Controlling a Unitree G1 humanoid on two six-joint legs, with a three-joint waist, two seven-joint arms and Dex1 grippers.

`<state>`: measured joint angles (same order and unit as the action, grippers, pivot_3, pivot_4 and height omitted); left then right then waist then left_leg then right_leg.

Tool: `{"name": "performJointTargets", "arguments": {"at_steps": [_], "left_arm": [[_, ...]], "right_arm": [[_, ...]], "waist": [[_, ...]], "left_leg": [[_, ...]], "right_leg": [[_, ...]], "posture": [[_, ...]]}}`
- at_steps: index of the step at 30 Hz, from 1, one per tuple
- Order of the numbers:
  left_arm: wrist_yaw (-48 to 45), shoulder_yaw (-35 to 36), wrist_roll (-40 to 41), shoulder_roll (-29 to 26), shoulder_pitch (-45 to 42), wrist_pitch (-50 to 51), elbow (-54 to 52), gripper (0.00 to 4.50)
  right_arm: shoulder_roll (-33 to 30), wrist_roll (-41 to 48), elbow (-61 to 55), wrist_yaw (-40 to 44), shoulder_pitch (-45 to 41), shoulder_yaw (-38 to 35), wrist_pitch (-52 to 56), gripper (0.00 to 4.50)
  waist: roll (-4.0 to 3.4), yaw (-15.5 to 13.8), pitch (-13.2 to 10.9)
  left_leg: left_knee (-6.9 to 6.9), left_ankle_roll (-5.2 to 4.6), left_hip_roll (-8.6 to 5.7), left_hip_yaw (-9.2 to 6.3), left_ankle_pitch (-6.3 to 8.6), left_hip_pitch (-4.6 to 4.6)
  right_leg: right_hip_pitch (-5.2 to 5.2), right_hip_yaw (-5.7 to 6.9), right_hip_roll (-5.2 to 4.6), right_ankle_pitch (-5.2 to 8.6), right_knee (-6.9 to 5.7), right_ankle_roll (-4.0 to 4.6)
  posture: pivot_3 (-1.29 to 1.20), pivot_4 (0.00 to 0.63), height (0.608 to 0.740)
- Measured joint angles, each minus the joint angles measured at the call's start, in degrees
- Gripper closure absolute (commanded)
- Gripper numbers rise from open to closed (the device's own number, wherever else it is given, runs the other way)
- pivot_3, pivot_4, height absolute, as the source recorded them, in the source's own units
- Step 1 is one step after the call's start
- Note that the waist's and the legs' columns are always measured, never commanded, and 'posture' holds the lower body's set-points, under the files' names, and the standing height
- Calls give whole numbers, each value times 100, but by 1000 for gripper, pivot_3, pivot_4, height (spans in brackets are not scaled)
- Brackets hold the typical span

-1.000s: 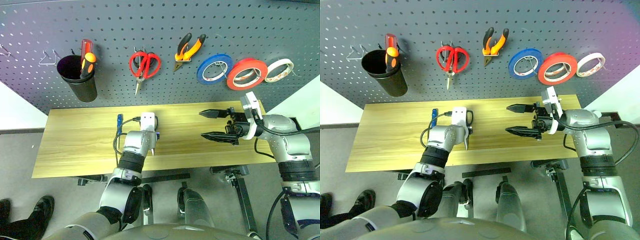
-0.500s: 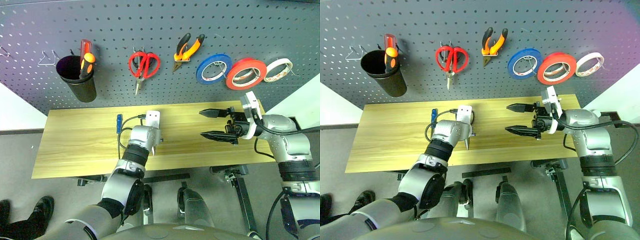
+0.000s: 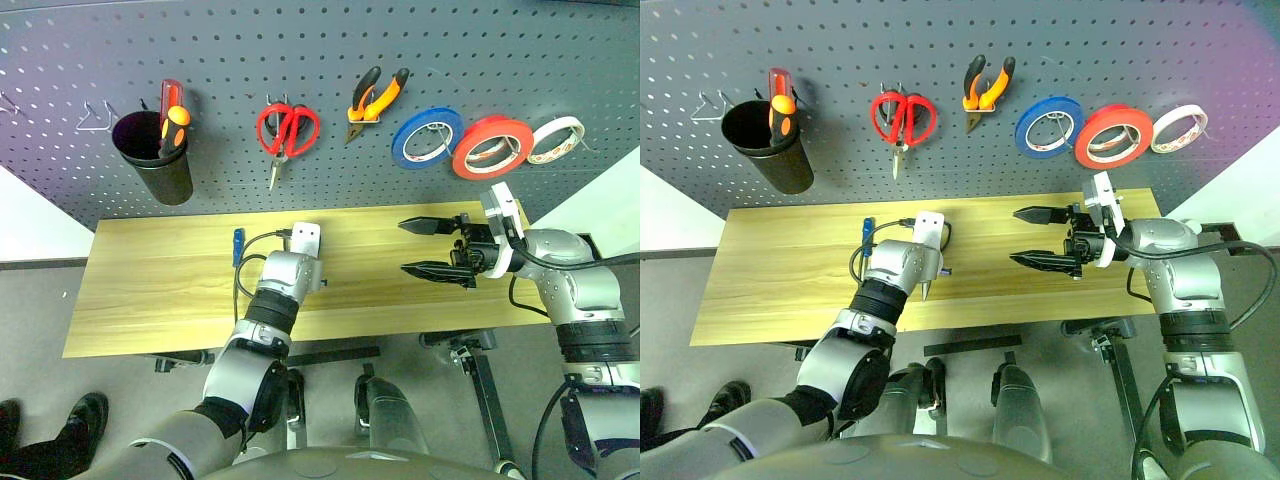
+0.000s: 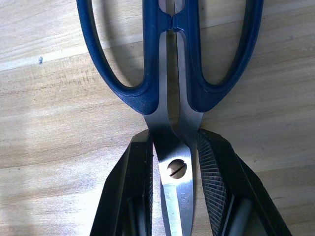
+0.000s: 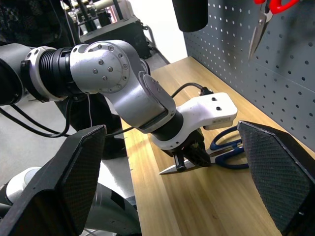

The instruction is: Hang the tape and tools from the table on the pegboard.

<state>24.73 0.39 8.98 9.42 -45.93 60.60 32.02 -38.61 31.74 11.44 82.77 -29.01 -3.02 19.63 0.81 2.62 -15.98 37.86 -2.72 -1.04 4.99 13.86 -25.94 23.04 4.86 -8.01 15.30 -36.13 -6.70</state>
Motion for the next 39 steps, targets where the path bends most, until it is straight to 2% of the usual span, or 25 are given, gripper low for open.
{"name": "performJointTargets", "arguments": {"at_steps": [5, 11, 18, 22, 25, 30, 34, 39], "left_arm": [[-112, -57, -9, -14, 204, 55, -380, 3526], [-550, -720, -243, -47, 842, 19, -1304, 3526], [-806, -903, -409, 6, 1399, 129, -2045, 3526], [-1086, -1472, -647, -234, 1652, 119, -2729, 3526], [-1348, -1932, -896, -680, 1874, -195, -3164, 3526], [-1483, -2268, -1318, -1072, 2077, -644, -3421, 3526], [-1723, -2614, -1718, -1441, 2171, -1414, -3600, 3526], [-1843, -2767, -1987, -1600, 2435, -2175, -3656, 3526]], "right_arm": [[0, 26, 7, 165, -5, 0, 18, 0], [1, 25, 138, 212, -72, 0, 15, 0], [9, 14, 264, 249, -114, -1, -6, 0], [13, 15, 405, 338, -194, -2, -16, 0], [11, 53, 524, 442, -193, -28, -9, 0], [-2, 101, 795, 544, -232, -185, -28, 0], [-29, 93, 1063, 659, -263, -207, -91, 0], [-39, 83, 1204, 730, -322, -242, -135, 0]], "waist": [[0, -9, -2], [-2, -8, -3], [-2, -15, -3], [-3, -11, -3], [-4, -7, -3], [-4, -19, -3], [-5, -11, -3], [-7, -7, -2]], "left_leg": [[0, 0, -2, 0, 0, -9], [-3, -1, -2, 1, 1, -10], [-3, -4, -5, 1, 2, -12], [-3, -4, -5, 1, 2, -13], [-3, -4, -5, 1, 2, -13], [-1, -5, -9, 0, 2, -13], [-2, -8, -11, 2, 4, -13], [-1, -16, -15, 7, 7, -13]], "right_leg": [[8, 0, -3, 0, 1, 0], [10, 0, -4, 0, 4, 0], [10, 0, -10, 0, 4, 0], [11, 1, -10, 0, 5, 0], [12, 1, -10, 0, 4, 1], [10, 3, -18, 0, 5, 1], [11, 16, -28, 0, 5, 1], [10, 62, -57, 0, 4, 1]], "posture": [[-228, 297, 740], [-222, 292, 740], [-213, 283, 740], [-209, 281, 740], [-205, 276, 740], [-207, 270, 740], [-210, 266, 740], [-209, 259, 740]]}}
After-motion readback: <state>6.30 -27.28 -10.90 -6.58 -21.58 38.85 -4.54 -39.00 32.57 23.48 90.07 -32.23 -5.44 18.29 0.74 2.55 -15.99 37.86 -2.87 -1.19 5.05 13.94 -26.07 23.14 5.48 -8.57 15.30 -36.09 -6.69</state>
